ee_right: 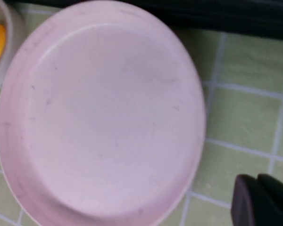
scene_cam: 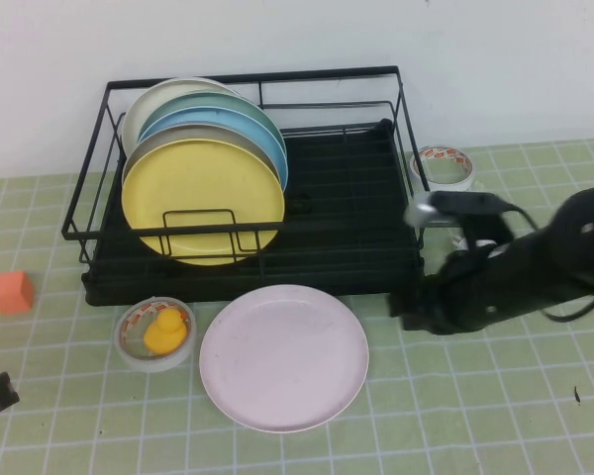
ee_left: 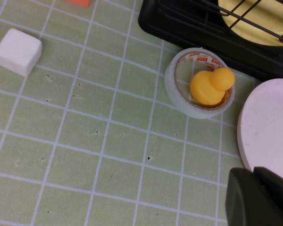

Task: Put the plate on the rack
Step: Pick up the plate from the table

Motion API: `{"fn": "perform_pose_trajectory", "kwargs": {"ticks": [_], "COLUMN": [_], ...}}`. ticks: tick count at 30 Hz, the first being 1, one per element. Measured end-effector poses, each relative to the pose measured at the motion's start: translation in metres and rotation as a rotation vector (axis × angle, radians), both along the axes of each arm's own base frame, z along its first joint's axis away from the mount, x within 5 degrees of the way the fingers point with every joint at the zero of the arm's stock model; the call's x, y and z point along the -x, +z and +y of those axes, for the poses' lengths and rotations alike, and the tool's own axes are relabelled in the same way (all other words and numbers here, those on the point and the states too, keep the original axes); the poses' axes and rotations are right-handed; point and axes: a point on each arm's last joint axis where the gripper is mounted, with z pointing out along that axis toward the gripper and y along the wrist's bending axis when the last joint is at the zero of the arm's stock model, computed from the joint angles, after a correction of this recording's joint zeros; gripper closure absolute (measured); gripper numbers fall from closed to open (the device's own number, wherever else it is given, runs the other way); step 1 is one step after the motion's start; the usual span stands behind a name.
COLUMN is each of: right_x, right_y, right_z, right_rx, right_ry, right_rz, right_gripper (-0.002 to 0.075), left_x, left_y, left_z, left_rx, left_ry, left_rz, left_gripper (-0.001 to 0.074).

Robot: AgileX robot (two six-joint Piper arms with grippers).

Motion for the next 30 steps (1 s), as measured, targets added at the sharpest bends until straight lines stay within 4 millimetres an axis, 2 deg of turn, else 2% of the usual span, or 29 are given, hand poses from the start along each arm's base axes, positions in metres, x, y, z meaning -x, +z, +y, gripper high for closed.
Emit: {"fn": "perform_pose_trajectory", "kwargs": {"ticks": [2, 7, 9, 14, 19, 24, 27, 30], "right_x": [-0.001, -0.005, -0.005, -0.005, -0.007, -0.009, -0.009, -0.01], "right_y": [-0.005, -0.035, -0.045, -0.061, -0.067, -0.075, -0.078, -0.082], "right_z": [0.009, 0.02, 0.023, 0.031, 0.035, 0.037, 0.037, 0.038], "right_rx": [-0.006, -0.037, -0.053, -0.137, -0.191, -0.22, -0.235, -0.255], "right_ry": [0.003, -0.031, -0.016, -0.038, -0.048, -0.079, -0.101, -0.123], "right_rz": [-0.019, 0.047, 0.07, 0.131, 0.123, 0.146, 0.163, 0.179], "right_gripper": [0.0728, 0.0711, 0.0664, 0.048, 0.0417, 0.0429, 0.049, 0.0587], "left_x": [0.0, 0.0, 0.0, 0.0, 0.001, 0.001, 0.001, 0.001], "left_y": [0.0, 0.0, 0.0, 0.0, 0.0, 0.0, 0.0, 0.0], "left_z": [0.0, -0.001, -0.001, -0.001, -0.002, -0.002, -0.002, -0.002], "left_rx": [0.0, 0.016, 0.021, 0.028, 0.028, 0.028, 0.028, 0.03], "left_ry": [0.0, 0.001, 0.002, 0.002, 0.0, 0.0, 0.0, 0.0], "left_rz": [0.0, 0.001, 0.001, 0.003, 0.009, 0.012, 0.012, 0.012], "left_gripper": [0.0738, 0.0738, 0.0738, 0.0738, 0.0738, 0.0738, 0.0738, 0.0738]}}
